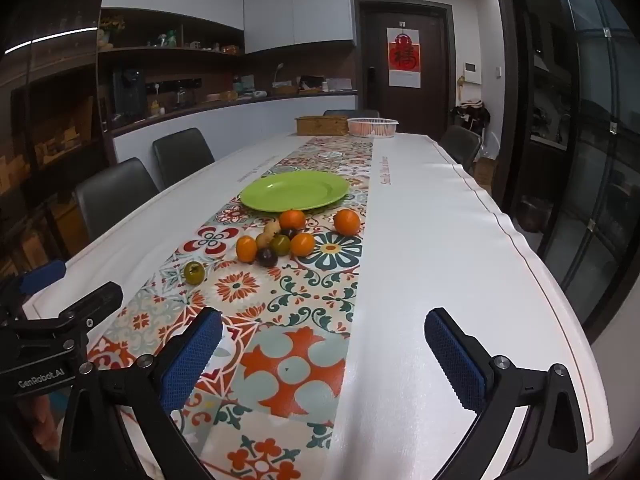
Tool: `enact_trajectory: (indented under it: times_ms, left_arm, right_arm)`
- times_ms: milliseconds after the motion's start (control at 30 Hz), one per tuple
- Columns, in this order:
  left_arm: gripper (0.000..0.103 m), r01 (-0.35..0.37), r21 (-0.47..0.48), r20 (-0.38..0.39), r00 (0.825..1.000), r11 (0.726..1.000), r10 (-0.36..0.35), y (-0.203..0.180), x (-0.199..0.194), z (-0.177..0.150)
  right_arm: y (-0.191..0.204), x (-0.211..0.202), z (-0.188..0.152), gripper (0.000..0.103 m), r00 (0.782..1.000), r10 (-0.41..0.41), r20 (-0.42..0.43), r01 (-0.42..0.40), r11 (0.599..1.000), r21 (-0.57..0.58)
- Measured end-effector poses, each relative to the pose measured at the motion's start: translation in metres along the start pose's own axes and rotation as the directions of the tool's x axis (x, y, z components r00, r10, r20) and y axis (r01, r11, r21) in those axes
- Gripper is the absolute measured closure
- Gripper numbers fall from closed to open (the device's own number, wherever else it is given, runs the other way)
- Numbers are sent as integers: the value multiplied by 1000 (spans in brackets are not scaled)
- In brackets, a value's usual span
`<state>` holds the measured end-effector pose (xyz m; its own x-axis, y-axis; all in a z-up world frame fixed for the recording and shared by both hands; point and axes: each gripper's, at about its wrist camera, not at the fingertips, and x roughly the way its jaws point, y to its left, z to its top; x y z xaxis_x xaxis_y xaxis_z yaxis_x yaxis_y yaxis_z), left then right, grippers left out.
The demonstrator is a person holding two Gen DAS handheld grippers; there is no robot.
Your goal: Organize fruits
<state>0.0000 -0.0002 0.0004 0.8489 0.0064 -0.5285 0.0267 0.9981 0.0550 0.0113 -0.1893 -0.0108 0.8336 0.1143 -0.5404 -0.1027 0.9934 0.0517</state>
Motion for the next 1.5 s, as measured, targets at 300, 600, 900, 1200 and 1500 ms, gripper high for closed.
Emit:
enact_trajectory:
  times_ms: [300, 600, 900, 1200, 1500]
  left_arm:
    - [0, 15, -13, 5, 1000, 1000, -15, 2, -3, 3]
    - [0, 19, -13, 20, 1000, 1000, -19, 3, -6, 0]
    - [0, 22, -14, 20, 1000, 1000, -22, 2, -7, -2]
    - [0, 26, -15, 19, 999, 1000, -26, 1, -7, -2]
    - [0, 30, -15, 21, 999, 999, -30, 1, -8, -2]
  right_arm:
    - [2, -3, 0, 0, 1000, 1, 7, -1, 1000, -10]
    - [2, -3, 0, 0, 1000, -1, 9, 1, 1000, -13]
    - [2, -4, 0, 0, 1000, -2, 10, 2, 1000, -14]
    - [3, -4, 0, 0, 1000, -3, 11, 3, 1000, -15]
    - [3, -5, 0, 0, 1000, -3, 11, 4, 1000, -15]
